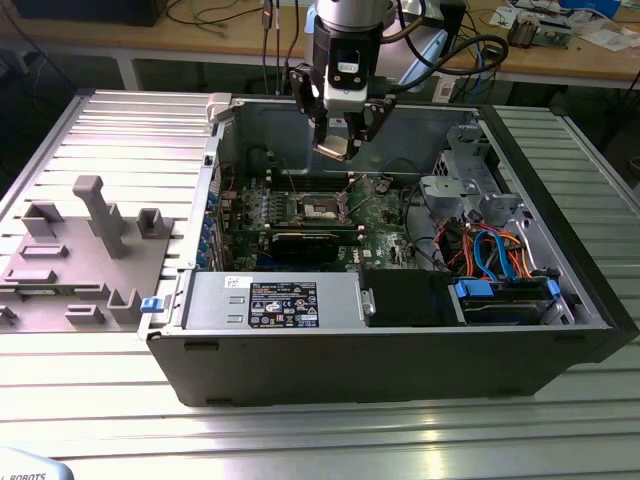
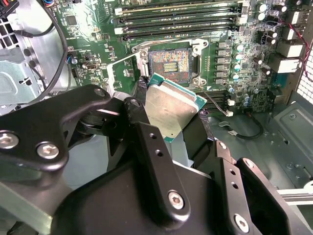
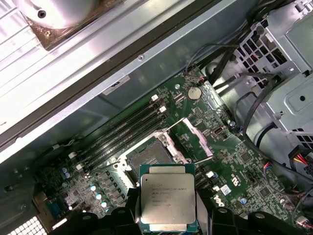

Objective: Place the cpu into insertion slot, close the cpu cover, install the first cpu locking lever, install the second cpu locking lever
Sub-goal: 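Place the cpu into insertion slot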

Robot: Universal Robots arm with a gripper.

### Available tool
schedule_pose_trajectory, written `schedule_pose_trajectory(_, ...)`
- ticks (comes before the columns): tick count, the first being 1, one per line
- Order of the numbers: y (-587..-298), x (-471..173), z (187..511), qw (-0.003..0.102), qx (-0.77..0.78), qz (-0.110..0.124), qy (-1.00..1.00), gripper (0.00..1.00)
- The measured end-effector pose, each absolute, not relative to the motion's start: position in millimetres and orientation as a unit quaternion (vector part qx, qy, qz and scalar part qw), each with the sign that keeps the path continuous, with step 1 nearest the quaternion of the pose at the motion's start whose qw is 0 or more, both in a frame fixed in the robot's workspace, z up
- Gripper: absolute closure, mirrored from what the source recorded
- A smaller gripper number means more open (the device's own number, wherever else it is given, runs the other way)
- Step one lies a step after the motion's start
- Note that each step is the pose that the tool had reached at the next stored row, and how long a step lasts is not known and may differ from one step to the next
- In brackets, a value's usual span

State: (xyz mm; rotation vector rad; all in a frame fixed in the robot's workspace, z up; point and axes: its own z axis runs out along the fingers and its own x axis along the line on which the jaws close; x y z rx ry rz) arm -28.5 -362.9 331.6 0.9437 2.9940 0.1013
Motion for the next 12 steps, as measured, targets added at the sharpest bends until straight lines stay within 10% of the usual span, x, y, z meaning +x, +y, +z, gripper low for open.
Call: schedule_pose_trajectory(12,-362.9,-28.5,331.6,0.001,0.305,0.032,0.952,0.46)
